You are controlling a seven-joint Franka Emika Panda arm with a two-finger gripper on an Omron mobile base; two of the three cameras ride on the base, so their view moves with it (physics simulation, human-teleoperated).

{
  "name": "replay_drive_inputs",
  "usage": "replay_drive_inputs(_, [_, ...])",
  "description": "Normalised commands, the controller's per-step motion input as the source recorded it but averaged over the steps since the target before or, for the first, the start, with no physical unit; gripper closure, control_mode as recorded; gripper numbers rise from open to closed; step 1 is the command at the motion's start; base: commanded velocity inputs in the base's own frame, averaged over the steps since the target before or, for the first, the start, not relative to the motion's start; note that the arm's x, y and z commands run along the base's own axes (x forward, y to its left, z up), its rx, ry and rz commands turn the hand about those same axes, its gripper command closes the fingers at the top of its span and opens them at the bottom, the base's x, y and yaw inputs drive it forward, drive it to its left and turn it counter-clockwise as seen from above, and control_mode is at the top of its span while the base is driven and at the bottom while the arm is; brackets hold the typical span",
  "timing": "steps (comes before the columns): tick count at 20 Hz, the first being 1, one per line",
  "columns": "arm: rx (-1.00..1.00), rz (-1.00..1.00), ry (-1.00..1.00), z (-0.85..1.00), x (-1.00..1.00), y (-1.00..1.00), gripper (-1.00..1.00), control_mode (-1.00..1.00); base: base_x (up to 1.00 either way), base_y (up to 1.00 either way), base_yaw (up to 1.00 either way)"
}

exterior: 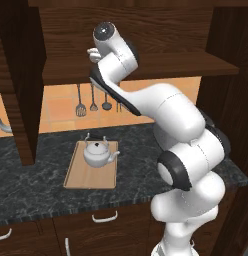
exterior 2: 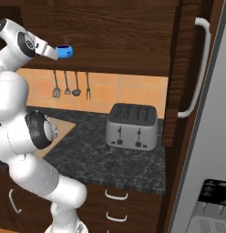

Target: Pick the kettle from the counter and place it on the tray. Then pick the mug from the cabinet and place it on the tray. Then close the cabinet doors.

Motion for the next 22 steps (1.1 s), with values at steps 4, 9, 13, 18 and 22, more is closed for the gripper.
replay_drive_inputs(4, [0.0, -0.14, 0.01, 0.0, 0.33, 0.12, -1.0, -1.0, 0.0, 0.0, 0.0])
replay_drive_inputs(9, [0.0, -0.14, 0.0, 0.0, 0.27, 0.24, -1.0, -1.0, 0.0, 0.0, 0.0])
replay_drive_inputs(13, [0.0, -0.13, 0.04, 0.0, 0.29, 0.05, -1.0, -1.0, 0.0, 0.0, 0.0])
replay_drive_inputs(18, [0.0, -0.05, 0.06, 0.0, 0.34, 0.0, -1.0, -1.0, 0.0, 0.0, 0.0])
replay_drive_inputs(22, [0.0, -0.01, 0.07, 0.0, 0.29, 0.05, -1.0, -1.0, 0.0, 0.0, 0.0])
